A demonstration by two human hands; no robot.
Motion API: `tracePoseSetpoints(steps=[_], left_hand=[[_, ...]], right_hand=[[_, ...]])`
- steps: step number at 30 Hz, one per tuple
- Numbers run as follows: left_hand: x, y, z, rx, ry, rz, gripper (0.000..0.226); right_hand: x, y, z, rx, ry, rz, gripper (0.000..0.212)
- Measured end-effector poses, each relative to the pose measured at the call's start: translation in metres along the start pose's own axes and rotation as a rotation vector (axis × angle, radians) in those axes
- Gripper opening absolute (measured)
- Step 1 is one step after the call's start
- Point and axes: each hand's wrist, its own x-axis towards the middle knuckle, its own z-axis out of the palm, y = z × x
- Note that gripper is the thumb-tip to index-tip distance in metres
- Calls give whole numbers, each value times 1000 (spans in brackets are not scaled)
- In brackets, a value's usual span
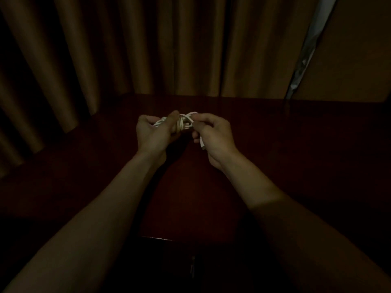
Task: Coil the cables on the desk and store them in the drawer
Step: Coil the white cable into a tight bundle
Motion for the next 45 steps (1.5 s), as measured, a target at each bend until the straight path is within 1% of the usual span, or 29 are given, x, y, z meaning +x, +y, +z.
tracePoseSetpoints(steps=[1,3,4,6,7,9,11,13,16,17,18,20,22,26,28,32,34,37,39,42,45], left_hand=[[0,1,0,-57,-14,-16,36],[-1,3,-1,-142,-76,-27,30],[-1,4,-1,-147,-113,-25,26],[-1,4,-2,-101,-182,-7,16],[-2,3,-2,-61,-211,16,13],[-2,-3,-2,92,-237,135,13],[-2,-8,-4,299,-256,304,10],[-1,-10,-7,437,-307,405,5],[-2,-13,-9,551,-387,446,51],[-3,-13,-10,586,-391,480,59],[-3,-14,-10,614,-389,527,61],[-3,-14,-10,625,-386,591,53],[-4,-13,-9,604,-387,573,46],[-1,-14,-10,498,-395,388,30],[0,-13,-10,452,-396,334,29],[2,-12,-9,373,-404,250,26],[2,-12,-8,394,-374,247,23],[-1,-12,-7,452,-267,281,20],[-2,-11,-7,456,-246,295,18],[-1,-9,-7,386,-280,215,18],[1,-4,-7,248,-292,93,11]], right_hand=[[0,0,0,35,13,31,20],[0,1,-1,110,4,119,31],[0,1,-1,127,-24,150,34],[2,3,-2,113,-101,124,27],[2,5,-3,89,-111,83,22],[5,6,-6,14,-55,15,18],[6,7,-11,-49,-4,-3,17],[7,5,-13,-66,18,11,14],[7,4,-14,-48,28,19,8],[7,3,-13,-42,21,21,7],[7,3,-13,-38,11,23,6],[8,3,-14,-25,-4,24,7],[9,1,-15,-2,-16,28,8],[7,-6,-17,74,-130,91,20],[6,-8,-18,88,-179,100,26],[5,-6,-19,89,-219,69,28],[6,-6,-19,97,-203,73,26],[5,-7,-16,91,-150,104,23],[4,-8,-15,79,-136,113,21],[5,-8,-16,37,-103,90,19],[6,-7,-17,-2,-84,76,24]])
